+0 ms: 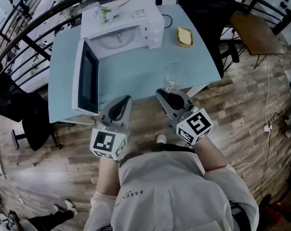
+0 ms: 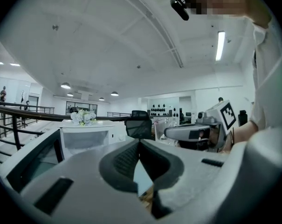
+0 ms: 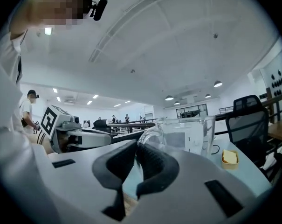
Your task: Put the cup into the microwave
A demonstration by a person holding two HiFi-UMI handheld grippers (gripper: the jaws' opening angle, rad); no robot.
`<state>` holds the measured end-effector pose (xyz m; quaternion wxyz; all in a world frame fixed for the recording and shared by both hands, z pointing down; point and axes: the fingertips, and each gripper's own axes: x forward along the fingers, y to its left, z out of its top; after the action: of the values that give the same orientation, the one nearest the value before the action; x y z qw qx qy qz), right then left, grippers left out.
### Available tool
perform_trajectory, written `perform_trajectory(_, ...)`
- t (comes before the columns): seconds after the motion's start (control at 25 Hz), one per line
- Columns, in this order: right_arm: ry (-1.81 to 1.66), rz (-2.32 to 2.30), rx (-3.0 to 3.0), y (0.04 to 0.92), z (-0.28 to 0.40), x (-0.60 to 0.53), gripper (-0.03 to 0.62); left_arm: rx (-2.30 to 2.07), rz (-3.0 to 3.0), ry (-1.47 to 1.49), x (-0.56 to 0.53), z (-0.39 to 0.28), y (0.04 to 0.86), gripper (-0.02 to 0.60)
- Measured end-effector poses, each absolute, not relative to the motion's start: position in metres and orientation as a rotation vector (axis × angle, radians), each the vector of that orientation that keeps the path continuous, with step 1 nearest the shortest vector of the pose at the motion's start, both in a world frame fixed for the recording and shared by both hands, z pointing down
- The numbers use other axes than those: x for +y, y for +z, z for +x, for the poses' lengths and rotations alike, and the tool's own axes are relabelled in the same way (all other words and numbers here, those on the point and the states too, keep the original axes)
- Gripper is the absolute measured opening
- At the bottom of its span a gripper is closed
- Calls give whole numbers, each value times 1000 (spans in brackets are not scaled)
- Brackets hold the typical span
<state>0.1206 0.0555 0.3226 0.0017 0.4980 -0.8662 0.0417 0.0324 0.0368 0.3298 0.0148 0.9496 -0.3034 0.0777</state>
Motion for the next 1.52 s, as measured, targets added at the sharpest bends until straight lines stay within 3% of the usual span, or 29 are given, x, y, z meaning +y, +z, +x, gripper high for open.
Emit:
perform_trajectory(0.44, 131, 1320, -2821, 331, 149, -17, 23, -1108, 2823, 277, -17, 56, 353, 2)
perform_trajectory(1.52, 229, 911, -2865, 449, 69, -265, 25, -1183, 2764, 225, -224, 25, 409, 2)
